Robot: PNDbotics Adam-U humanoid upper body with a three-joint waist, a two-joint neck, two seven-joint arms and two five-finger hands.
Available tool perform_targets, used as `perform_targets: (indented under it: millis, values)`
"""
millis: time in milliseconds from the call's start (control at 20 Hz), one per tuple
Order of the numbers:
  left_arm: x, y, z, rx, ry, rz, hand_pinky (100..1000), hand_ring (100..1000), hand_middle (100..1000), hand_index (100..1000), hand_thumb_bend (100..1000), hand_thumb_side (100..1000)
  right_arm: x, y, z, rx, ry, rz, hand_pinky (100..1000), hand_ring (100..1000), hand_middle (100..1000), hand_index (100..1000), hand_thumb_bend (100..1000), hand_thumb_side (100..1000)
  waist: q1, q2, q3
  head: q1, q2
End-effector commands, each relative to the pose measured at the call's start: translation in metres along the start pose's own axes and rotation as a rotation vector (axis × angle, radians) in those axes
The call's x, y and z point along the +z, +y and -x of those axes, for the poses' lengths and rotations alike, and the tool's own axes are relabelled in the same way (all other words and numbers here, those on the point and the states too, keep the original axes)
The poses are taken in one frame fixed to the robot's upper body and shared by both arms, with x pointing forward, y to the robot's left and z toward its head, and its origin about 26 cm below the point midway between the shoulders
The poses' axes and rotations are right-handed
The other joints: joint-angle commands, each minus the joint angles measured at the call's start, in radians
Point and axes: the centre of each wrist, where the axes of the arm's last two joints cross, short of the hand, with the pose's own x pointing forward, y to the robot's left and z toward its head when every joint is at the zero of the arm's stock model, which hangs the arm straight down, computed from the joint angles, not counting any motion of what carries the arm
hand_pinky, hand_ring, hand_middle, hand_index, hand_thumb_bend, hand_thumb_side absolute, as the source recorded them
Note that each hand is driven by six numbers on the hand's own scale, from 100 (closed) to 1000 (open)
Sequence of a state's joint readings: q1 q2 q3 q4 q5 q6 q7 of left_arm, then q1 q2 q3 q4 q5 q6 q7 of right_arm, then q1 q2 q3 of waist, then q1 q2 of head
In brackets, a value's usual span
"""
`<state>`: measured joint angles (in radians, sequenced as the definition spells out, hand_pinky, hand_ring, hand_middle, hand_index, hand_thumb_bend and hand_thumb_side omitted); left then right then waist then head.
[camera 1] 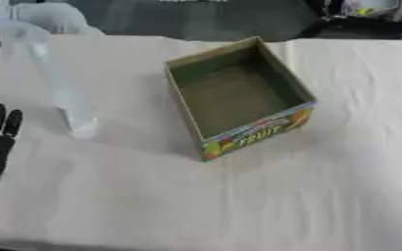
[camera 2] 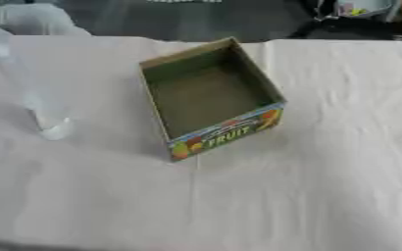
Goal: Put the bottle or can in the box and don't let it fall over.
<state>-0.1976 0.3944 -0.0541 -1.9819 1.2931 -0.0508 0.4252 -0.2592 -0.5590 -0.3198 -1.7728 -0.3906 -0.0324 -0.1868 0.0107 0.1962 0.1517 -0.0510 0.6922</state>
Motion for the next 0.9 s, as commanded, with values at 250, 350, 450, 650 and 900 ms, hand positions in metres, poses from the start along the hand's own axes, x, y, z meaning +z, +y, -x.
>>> perform_targets:
  millis: [250, 350, 450, 650, 900]
  values:
    - [-0.003, -0.013, -0.001, -0.028, 0.045, 0.039, 138, 142, 197, 1000, 679, 717, -0.007, -0.001, -0.013, 0.019, -0.043, -0.021, 802, 892, 1000, 967, 100, 738, 0.0, -0.024, -0.003, 0.008, -0.012]
    - [-0.004, -0.015, -0.001, -0.025, 0.06, 0.038, 139, 140, 196, 1000, 679, 717, -0.007, 0.0, -0.013, 0.018, -0.044, -0.023, 802, 892, 1000, 967, 100, 738, 0.001, -0.023, -0.004, 0.009, -0.013]
    - [-0.005, -0.016, 0.0, -0.021, 0.069, 0.041, 140, 140, 196, 1000, 678, 717, -0.007, 0.0, -0.013, 0.018, -0.046, -0.025, 802, 892, 1000, 967, 100, 737, 0.001, -0.023, -0.005, 0.009, -0.013]
    - [-0.007, -0.02, 0.001, -0.012, 0.095, 0.042, 134, 129, 191, 1000, 673, 717, -0.008, 0.0, -0.013, 0.017, -0.045, -0.027, 802, 892, 1000, 967, 100, 738, 0.001, -0.022, -0.005, 0.012, -0.015]
    - [-0.009, -0.027, 0.003, 0.004, 0.128, 0.043, 130, 118, 187, 1000, 672, 719, -0.008, 0.001, -0.013, 0.017, -0.045, -0.028, 802, 892, 1000, 967, 100, 738, 0.0, -0.02, -0.005, 0.015, -0.019]
